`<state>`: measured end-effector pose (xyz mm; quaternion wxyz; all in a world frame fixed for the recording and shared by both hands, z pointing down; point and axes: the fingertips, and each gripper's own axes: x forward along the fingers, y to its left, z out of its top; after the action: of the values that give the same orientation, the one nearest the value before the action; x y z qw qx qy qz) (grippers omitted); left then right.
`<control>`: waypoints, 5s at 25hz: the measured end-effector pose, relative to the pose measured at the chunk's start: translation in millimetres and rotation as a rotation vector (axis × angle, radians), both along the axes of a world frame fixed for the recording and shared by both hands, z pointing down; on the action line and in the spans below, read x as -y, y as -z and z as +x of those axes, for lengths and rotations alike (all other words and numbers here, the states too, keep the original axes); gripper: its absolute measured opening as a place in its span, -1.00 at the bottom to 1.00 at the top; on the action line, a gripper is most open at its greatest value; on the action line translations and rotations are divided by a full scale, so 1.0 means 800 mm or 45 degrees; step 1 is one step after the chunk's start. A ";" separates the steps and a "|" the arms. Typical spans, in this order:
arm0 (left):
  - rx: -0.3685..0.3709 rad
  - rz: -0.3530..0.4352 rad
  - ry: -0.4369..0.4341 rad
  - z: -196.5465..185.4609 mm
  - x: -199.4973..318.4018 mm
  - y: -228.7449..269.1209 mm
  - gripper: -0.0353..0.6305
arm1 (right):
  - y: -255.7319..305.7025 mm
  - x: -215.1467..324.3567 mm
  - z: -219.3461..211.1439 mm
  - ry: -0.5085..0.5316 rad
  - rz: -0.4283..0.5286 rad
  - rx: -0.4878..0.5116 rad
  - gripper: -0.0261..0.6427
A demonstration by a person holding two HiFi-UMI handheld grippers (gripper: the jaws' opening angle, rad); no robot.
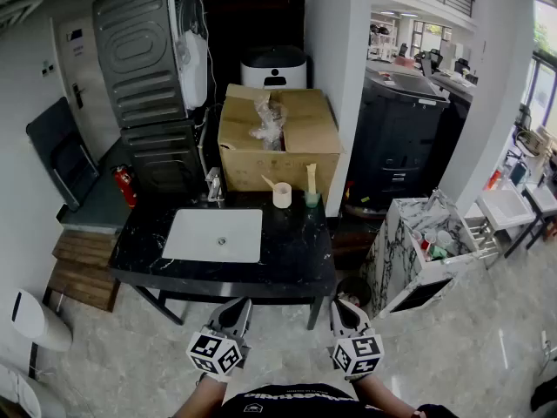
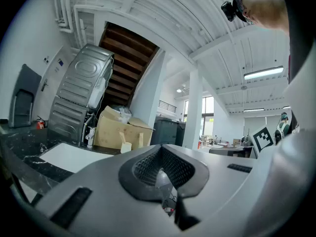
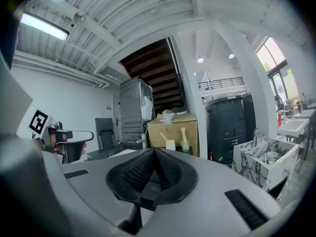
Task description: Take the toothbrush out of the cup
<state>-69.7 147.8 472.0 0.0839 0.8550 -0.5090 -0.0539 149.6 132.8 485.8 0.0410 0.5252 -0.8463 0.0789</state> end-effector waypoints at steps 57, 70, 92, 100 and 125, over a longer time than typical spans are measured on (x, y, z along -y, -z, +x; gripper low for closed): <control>-0.044 0.004 -0.048 -0.024 0.318 -0.010 -0.85 | 0.006 0.302 -0.019 -0.060 0.047 0.120 -0.81; 0.025 0.001 0.008 0.009 0.454 0.004 -0.85 | 0.007 0.441 -0.014 0.067 0.020 0.147 -0.81; -0.003 -0.033 -0.017 -0.050 0.509 -0.014 -0.85 | -0.057 0.585 -0.033 -0.099 -0.014 0.048 -0.44; -0.002 -0.075 0.004 -0.061 0.534 -0.027 -0.85 | -0.103 0.693 -0.032 -0.154 -0.087 -0.027 -0.44; 0.001 -0.113 0.007 -0.064 0.549 -0.037 -0.85 | -0.088 0.753 -0.030 -0.138 -0.009 -0.171 -0.80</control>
<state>-121.3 -291.0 501.3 0.1213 0.8491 -0.5131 -0.0311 125.7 -469.2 556.3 0.0952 0.5740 -0.8118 0.0484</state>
